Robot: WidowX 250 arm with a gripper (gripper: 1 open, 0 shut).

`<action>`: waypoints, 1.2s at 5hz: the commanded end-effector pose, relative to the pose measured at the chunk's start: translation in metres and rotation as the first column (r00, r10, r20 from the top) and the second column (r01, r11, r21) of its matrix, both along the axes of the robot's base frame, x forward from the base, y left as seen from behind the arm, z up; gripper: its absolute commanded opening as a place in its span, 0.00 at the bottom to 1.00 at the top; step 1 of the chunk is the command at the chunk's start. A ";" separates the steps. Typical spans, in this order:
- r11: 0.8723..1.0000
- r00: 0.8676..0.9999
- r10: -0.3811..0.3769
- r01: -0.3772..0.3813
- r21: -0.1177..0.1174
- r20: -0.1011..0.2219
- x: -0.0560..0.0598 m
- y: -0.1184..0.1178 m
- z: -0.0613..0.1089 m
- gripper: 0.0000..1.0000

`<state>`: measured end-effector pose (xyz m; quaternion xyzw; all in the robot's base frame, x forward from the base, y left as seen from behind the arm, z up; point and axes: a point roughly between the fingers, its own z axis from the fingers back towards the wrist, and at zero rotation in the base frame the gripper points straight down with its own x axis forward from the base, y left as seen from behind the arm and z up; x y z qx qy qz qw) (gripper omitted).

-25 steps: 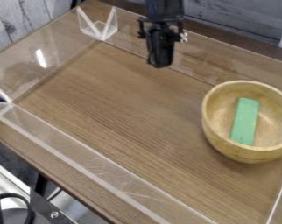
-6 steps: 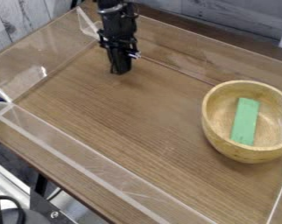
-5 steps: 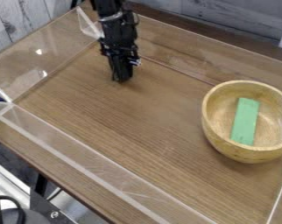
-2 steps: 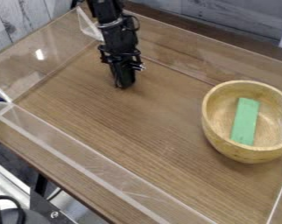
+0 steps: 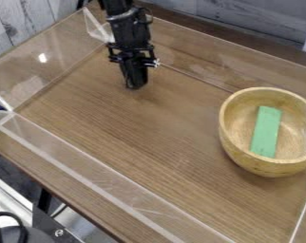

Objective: Remove the green block from inside the brown bowl and put it on the table

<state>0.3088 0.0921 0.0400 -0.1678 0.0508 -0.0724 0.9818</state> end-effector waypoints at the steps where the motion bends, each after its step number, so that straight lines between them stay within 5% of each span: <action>1: 0.998 0.998 -0.009 0.006 0.057 0.061 0.013 0.006 0.028 0.00; 2: 0.998 0.998 -0.004 0.000 0.058 0.065 0.015 0.008 0.021 0.00; 5: 0.987 0.984 -0.157 0.154 0.046 0.080 -0.004 0.017 -0.001 0.00; 6: 0.993 0.991 -0.111 0.108 0.042 0.071 -0.005 0.016 0.004 0.00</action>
